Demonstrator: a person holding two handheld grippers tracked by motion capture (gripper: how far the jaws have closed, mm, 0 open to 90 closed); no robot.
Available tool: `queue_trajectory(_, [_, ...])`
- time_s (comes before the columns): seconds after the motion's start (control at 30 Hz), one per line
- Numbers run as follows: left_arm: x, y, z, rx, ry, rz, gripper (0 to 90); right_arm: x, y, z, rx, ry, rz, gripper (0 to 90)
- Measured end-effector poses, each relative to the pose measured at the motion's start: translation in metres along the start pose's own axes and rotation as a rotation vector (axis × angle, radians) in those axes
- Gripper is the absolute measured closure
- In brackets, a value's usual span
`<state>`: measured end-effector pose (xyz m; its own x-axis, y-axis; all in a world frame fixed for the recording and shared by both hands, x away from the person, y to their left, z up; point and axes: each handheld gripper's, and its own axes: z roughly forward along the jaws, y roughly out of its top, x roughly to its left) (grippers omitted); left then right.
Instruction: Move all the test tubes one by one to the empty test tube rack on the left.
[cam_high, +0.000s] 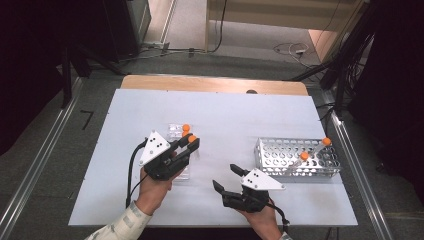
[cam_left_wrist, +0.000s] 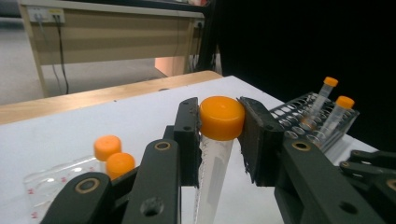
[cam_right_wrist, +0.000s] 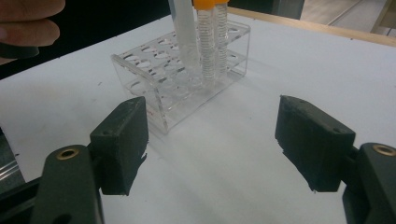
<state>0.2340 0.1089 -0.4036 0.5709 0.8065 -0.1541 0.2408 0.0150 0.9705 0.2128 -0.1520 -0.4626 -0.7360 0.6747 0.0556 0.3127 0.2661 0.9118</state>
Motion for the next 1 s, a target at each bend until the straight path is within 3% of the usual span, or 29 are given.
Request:
queue_trajectory(0.5, [0.021,0.002,-0.002,-0.008,0.121,0.015,69.1,-0.001,-0.001,0.000,0.003,-0.007,-0.003,24.5])
queue_trajectory(1.0, [0.027,-0.010,0.009,0.015,0.140,0.021,69.0,-0.001,-0.001,0.000,0.003,-0.011,0.003,23.9])
